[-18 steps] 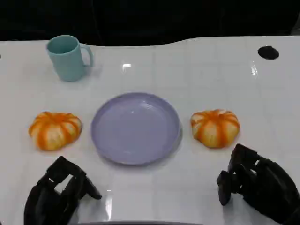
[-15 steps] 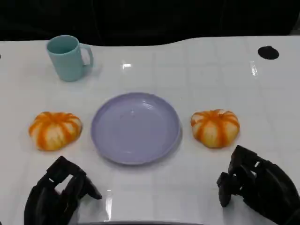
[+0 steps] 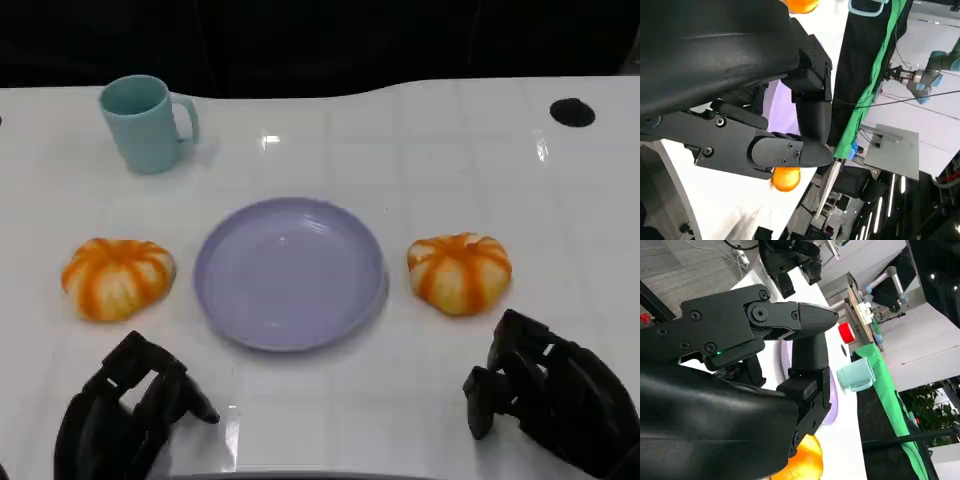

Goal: Grasp the bread from the table and place it into the plate.

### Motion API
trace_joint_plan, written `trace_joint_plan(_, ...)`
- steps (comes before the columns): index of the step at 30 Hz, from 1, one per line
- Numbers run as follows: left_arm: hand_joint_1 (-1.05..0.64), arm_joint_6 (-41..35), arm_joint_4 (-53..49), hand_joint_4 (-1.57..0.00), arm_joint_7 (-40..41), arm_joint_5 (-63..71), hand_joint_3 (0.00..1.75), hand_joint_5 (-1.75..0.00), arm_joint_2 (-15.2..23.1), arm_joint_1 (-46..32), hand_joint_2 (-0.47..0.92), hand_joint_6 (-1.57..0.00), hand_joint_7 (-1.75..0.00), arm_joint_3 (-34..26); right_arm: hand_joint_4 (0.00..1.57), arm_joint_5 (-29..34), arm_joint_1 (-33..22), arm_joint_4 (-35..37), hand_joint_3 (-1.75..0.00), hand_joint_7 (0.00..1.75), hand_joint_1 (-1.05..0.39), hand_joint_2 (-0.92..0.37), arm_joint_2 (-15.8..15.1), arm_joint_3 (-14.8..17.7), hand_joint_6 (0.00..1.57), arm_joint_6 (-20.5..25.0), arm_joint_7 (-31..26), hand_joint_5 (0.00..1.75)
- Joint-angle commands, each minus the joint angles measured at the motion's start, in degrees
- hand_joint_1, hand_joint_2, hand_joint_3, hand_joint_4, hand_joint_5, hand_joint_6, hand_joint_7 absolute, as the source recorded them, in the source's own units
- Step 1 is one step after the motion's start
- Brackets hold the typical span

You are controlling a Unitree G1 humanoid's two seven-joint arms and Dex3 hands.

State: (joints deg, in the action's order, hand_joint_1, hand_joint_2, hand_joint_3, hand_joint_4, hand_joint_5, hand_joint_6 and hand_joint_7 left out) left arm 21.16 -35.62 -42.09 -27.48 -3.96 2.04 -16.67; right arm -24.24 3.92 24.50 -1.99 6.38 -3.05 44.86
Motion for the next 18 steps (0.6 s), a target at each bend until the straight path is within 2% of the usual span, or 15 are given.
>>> trace_joint_plan(1, -0.56, 0.3, -0.2, -0.62, 0.3, 0.3, 0.25, -1.75, 0.8, 0.0, 0.92, -0.5, -1.53, 0.1, 0.73, -0.9, 0.4, -0.4, -0.4, 1.75, -0.46, -0.92, -0.8, 0.8, 0.5, 0.2, 0.4, 1.75)
trace_joint_plan(5, -0.56, 0.4, 0.1, -0.62, 0.6, 0.4, 0.25, -1.75, 0.6, 0.1, 0.92, -0.5, -1.53, 0.2, 0.72, 0.6, 0.2, -0.9, -0.4, 1.75, -0.45, -0.92, -1.0, 0.5, 0.49, -2.2, -0.3, 1.75)
trace_joint_plan(7, -0.55, 0.2, 0.2, -0.62, 0.6, 0.3, 0.25, -1.75, 0.5, 0.1, 0.92, -0.5, -1.51, 0.3, 0.7, 2.1, 0.1, -0.8, -0.38, 1.75, -0.47, -0.92, -1.0, 0.3, 0.48, -4.8, -1.1, 1.75)
trace_joint_plan(10, -0.55, -0.7, 0.4, -0.62, 0.7, -0.3, 0.24, -1.75, 0.2, 0.0, 0.92, -0.51, -1.5, 0.1, 0.68, 3.8, 1.2, 0.6, -0.34, 1.72, -0.49, -0.92, -1.0, 0.5, 0.47, -11.4, -0.9, 1.75)
trace_joint_plan(14, -0.54, -0.8, 0.4, -0.61, 0.4, -0.4, 0.25, -1.75, 0.0, -0.1, 0.92, -0.5, -1.51, 0.1, 0.52, 4.7, 2.4, 1.6, -0.28, 1.34, -0.51, -0.92, -1.7, 0.5, 0.52, -16.3, -0.8, 1.72)
trace_joint_plan(17, -0.55, -1.1, 0.6, -0.61, 0.2, -0.5, 0.24, -1.75, -0.1, -0.1, 0.92, -0.5, -1.51, 0.2, 0.48, 6.4, 2.9, 1.2, -0.27, 1.1, -0.51, -0.92, -3.0, 0.2, 0.53, -19.7, -1.3, 1.52)
trace_joint_plan(18, -0.55, -1.1, 0.7, -0.61, 0.2, -0.4, 0.24, -1.75, -0.1, -0.2, 0.92, -0.5, -1.51, 0.2, 0.47, 6.9, 3.1, 1.3, -0.27, 0.96, -0.48, -0.92, -3.2, 0.2, 0.52, -21.3, -1.3, 1.43)
